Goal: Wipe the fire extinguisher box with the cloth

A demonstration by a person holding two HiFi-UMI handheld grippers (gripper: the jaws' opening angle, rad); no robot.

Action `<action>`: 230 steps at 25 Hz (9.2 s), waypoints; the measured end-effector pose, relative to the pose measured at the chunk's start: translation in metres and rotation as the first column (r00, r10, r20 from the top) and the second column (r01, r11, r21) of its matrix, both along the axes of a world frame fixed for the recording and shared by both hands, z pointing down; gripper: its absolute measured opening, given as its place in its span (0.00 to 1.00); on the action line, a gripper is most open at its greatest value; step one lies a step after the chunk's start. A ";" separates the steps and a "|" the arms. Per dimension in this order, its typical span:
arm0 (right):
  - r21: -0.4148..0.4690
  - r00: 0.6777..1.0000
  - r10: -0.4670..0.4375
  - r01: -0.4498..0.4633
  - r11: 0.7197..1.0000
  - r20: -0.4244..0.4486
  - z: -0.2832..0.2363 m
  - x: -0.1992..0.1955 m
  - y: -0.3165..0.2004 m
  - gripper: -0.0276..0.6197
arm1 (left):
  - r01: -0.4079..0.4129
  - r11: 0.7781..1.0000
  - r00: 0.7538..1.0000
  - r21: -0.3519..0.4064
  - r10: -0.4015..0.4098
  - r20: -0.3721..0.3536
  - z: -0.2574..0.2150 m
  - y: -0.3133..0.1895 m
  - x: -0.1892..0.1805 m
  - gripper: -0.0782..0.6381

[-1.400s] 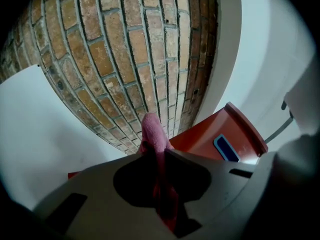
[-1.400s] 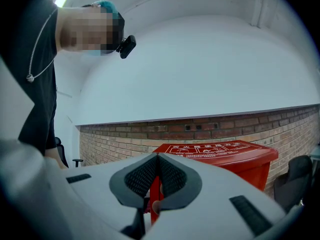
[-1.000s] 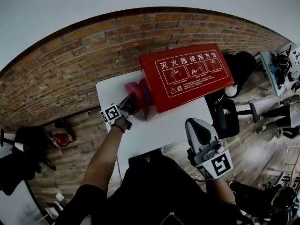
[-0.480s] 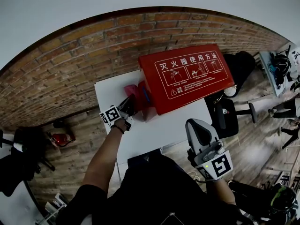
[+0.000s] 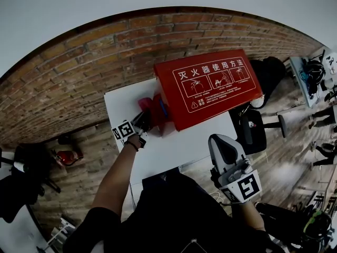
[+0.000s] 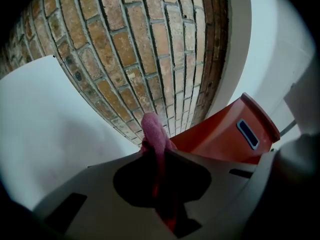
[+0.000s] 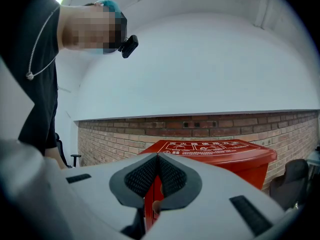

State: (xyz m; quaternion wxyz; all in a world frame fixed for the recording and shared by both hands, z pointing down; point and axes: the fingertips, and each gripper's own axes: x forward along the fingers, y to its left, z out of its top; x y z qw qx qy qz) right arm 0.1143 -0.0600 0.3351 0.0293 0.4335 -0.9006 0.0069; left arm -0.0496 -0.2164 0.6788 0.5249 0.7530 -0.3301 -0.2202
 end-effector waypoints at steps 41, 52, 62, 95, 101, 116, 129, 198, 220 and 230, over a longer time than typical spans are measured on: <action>-0.020 0.995 -0.002 0.000 1.000 -0.096 0.015 -0.001 -0.001 0.07 | 0.060 0.996 0.997 -0.060 -0.056 0.061 0.067 -0.006 -0.003 0.23; -0.030 0.994 0.000 -0.003 1.000 -0.112 0.019 0.003 -0.006 0.07 | 0.074 0.993 0.993 -0.096 -0.065 0.096 0.090 -0.009 -0.003 0.23; -0.031 0.992 0.002 -0.006 0.999 -0.128 0.022 0.004 -0.010 0.07 | 0.089 0.986 0.981 -0.143 -0.062 0.186 0.116 -0.010 -0.004 0.23; -0.043 0.985 -0.014 0.006 0.999 -0.174 0.030 -0.002 -0.018 0.07 | 0.115 0.962 0.878 -0.249 0.019 0.479 0.176 -0.002 -0.003 0.23; -0.047 0.984 -0.013 0.005 0.999 -0.176 0.032 -0.002 -0.015 0.07 | 0.138 0.953 0.893 -0.269 -0.003 0.449 0.182 0.001 -0.002 0.23; -0.045 0.986 -0.026 0.019 0.999 -0.163 0.032 -0.009 -0.004 0.07 | 0.129 0.951 0.905 -0.280 0.002 0.426 0.179 0.025 0.006 0.23; -0.043 0.987 -0.025 0.019 0.999 -0.159 0.032 -0.006 0.008 0.07 | 0.119 0.945 0.916 -0.305 0.014 0.400 0.181 0.047 0.016 0.23; -0.030 0.986 -0.082 0.079 0.996 -0.145 0.027 -0.019 0.064 0.07 | 0.035 0.969 0.998 -0.246 -0.019 0.066 0.090 0.083 0.026 0.23; -0.025 0.988 -0.082 0.080 0.996 -0.128 0.026 -0.021 0.062 0.07 | 0.054 0.980 0.997 -0.193 -0.064 -0.048 0.039 0.080 0.026 0.23; -0.024 0.989 -0.086 0.084 0.996 -0.118 0.028 -0.024 0.061 0.07 | 0.069 0.979 0.988 -0.190 -0.094 -0.126 0.014 0.080 0.026 0.23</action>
